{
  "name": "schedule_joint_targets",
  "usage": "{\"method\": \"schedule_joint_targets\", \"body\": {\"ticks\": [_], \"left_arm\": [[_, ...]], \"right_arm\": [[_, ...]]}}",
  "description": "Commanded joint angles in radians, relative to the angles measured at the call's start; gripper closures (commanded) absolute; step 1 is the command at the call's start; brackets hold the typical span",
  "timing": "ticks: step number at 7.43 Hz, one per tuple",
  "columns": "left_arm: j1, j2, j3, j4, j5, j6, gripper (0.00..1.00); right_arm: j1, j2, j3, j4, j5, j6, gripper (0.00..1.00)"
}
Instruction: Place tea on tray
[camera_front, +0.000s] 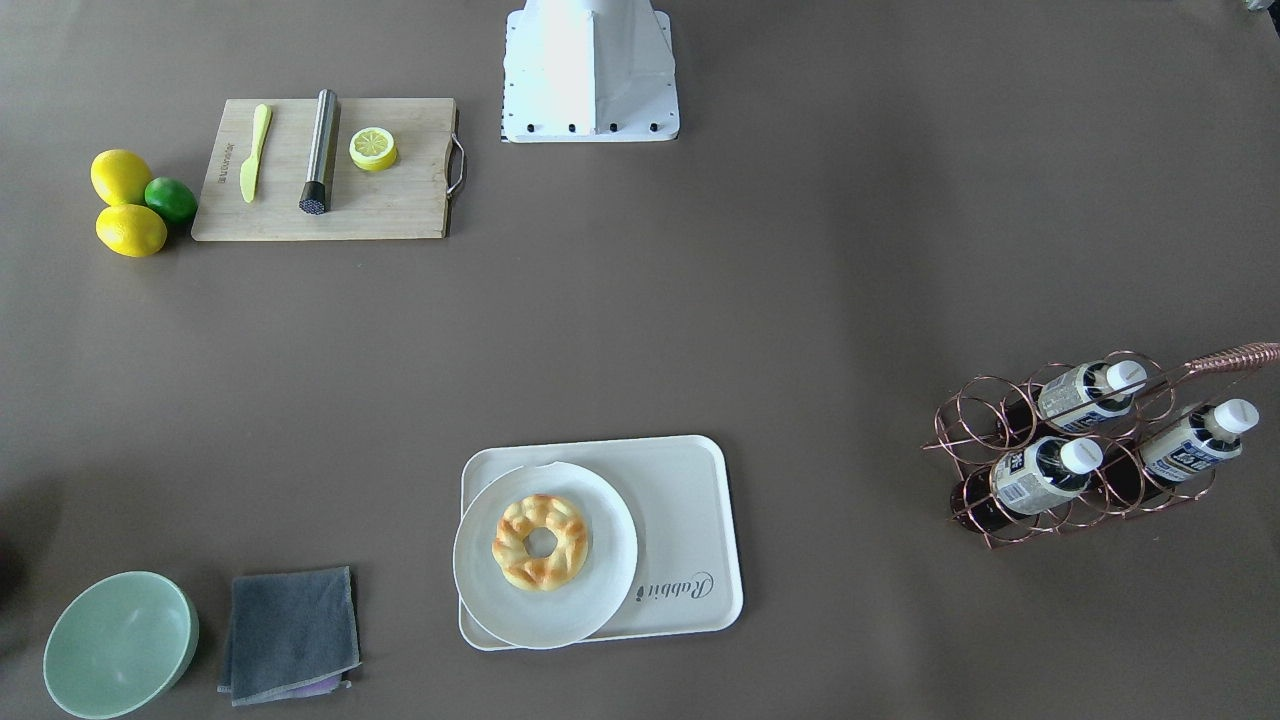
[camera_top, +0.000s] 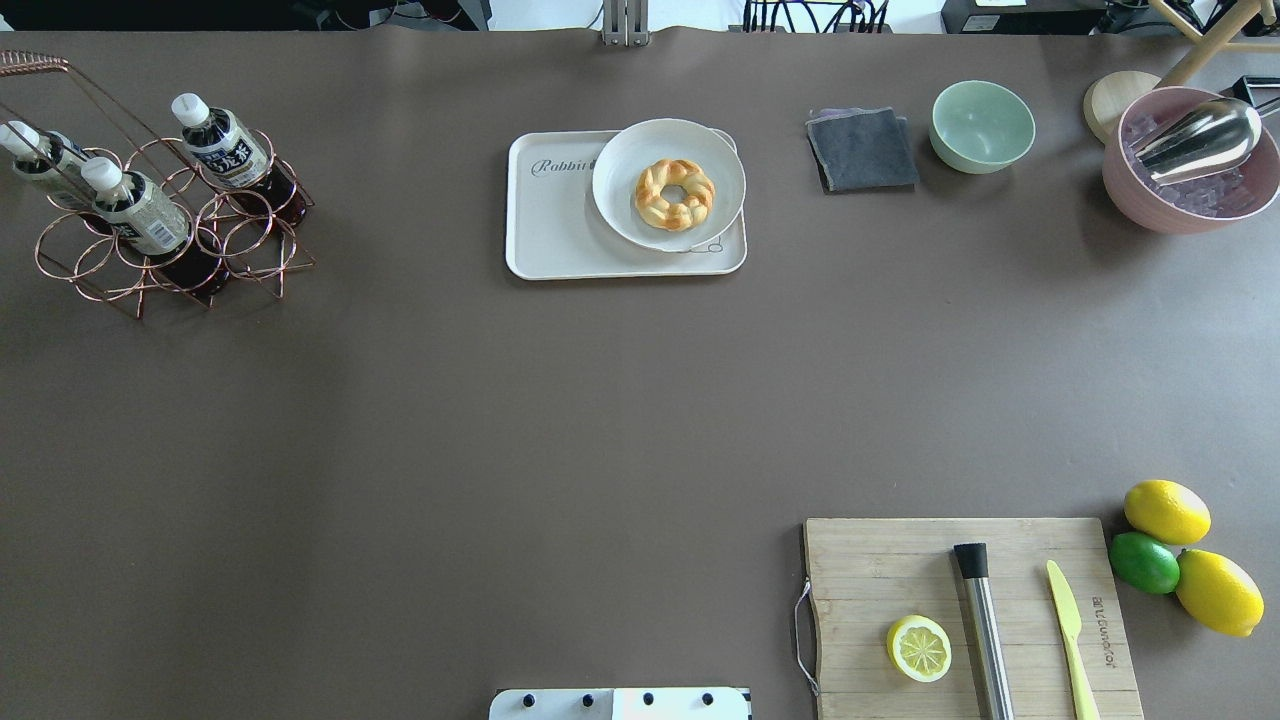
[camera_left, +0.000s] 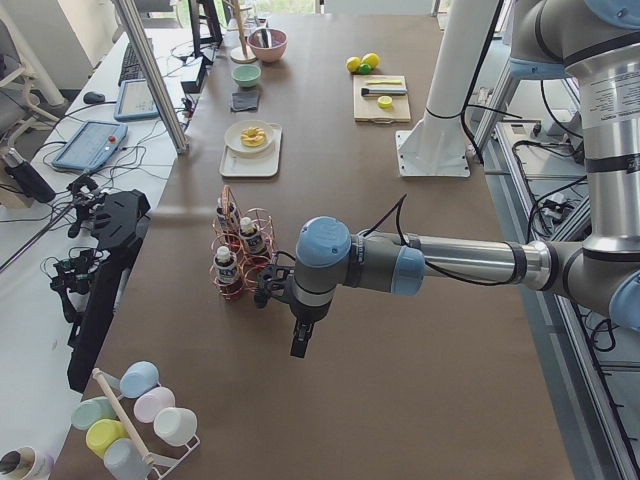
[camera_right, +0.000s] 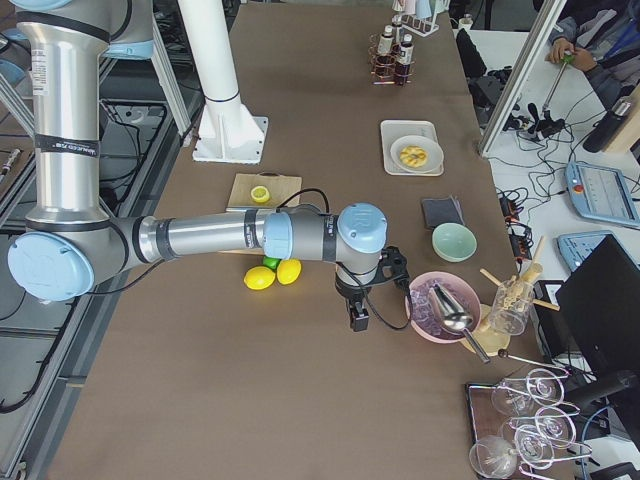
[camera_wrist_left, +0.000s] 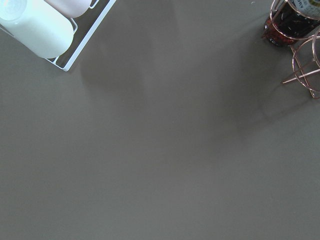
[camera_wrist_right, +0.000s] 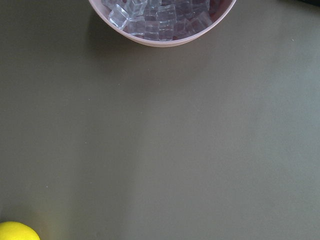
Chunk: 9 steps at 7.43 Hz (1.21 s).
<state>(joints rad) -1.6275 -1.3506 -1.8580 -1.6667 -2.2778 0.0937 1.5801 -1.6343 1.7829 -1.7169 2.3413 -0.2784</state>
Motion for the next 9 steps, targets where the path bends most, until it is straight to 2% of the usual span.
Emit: {"method": "schedule_joint_targets", "body": {"ticks": [1,3,9], "left_arm": [[0.000,0.001,-0.003,-0.001,-0.002,0.001,0.03],[0.000,0.002,-0.004,-0.001,-0.003,0.000,0.03],[0.015,0.007,-0.021,-0.004,-0.003,0.015,0.03]], "right_arm": [[0.000,-0.001,0.006,0.002,0.033,-0.001,0.00],[0.000,-0.002,0.006,0.002,0.059,-0.002,0.00],[-0.006,0.002,0.015,0.003,0.059,-0.007,0.00]]}}
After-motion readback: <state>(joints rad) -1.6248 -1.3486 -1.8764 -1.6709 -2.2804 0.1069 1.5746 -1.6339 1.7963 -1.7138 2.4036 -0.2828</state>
